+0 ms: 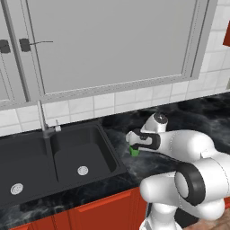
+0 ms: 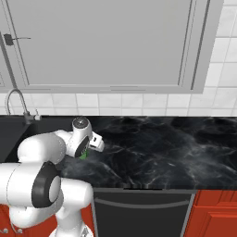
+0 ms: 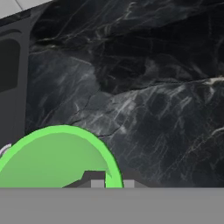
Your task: Pick the cup and bowl from the counter and place them on the counter next to the sink.
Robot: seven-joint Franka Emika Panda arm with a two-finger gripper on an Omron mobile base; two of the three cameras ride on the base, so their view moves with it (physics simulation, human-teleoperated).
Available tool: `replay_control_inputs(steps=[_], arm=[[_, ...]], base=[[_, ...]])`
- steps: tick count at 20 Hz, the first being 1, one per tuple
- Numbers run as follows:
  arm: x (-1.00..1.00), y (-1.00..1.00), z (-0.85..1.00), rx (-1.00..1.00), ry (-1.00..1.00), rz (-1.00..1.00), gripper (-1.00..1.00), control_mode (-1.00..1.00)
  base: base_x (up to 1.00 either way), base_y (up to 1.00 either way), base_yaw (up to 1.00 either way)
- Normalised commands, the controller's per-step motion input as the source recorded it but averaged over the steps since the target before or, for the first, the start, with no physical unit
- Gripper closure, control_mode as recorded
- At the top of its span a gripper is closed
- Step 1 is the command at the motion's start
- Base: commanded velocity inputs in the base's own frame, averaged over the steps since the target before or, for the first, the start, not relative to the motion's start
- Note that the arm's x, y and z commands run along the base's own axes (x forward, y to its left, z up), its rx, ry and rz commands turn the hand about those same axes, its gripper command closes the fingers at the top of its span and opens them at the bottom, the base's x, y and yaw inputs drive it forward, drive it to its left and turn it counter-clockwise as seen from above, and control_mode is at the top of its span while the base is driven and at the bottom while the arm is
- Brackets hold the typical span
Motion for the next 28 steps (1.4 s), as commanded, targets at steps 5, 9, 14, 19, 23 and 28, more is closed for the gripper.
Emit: replay_control_inputs(steps=[5,9,14,19,23,28], arm=[[0.0,0.0,-0.25,0.0,0.0,0.0,1.0,-1.0],[0.0,0.0,-0.27,0.0,0.0,0.0,1.0,-1.0],[0.0,0.0,0.0,0.0,0.0,0.0,1.0,-1.0],[0.0,0.0,0.0,0.0,0.0,0.0,-1.0,-1.0],[-0.01,0.0,0.0,0.0,0.0,0.0,-1.0,-1.0],[0.0,-0.02,0.42,0.0,0.0,-0.04,-1.0,-1.0]], base=[[0.0,0.0,0.0],[0.0,0.0,0.0],[0.0,0.0,0.0],[0.0,0.0,0.0],[0.0,0.0,0.0],[0.0,0.0,0.0]])
